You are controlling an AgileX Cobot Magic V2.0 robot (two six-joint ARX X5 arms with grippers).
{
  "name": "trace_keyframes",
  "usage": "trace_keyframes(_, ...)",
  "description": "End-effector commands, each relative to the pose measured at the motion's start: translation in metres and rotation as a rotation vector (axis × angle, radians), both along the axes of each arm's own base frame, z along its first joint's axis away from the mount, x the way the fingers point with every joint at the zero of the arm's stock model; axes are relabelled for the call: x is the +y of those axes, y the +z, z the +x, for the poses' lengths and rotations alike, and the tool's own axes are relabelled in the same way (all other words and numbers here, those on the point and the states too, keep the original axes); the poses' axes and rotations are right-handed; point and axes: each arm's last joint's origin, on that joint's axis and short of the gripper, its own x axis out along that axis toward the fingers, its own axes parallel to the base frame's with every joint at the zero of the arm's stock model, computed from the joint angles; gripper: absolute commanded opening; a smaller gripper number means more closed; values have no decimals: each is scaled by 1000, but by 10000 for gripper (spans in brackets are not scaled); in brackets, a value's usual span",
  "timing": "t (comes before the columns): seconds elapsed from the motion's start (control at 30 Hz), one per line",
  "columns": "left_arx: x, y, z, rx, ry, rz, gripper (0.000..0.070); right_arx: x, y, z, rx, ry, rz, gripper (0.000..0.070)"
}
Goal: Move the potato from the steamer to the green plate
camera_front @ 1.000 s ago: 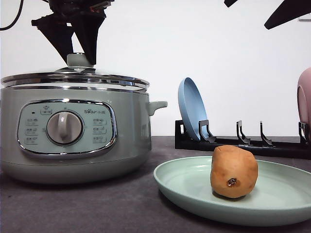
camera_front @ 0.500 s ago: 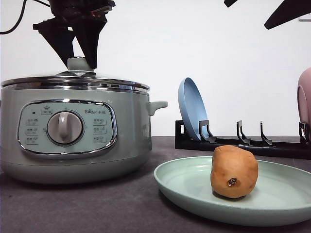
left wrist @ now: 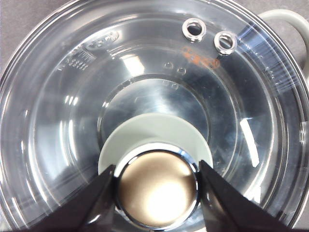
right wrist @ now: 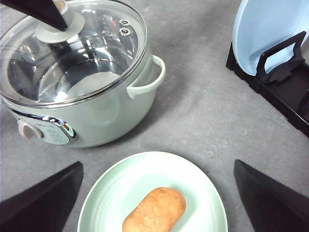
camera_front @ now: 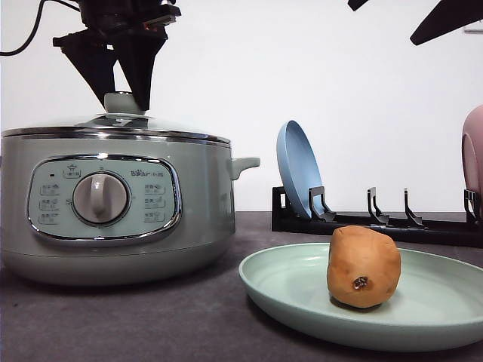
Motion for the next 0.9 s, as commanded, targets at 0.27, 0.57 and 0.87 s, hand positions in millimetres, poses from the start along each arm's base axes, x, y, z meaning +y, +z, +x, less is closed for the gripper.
trace_keyframes(0.27,-4,-4,8,1,23,1,597,1,5,0,-18,8,12,633)
trace_keyframes(0.57,2,40,-6,-125,34,-65,596,1,5,0,-15,9,10,633)
trace_keyframes(0.87,6,83,-50,-171,-26,-156,590,1,3,-1,14,33,10,633)
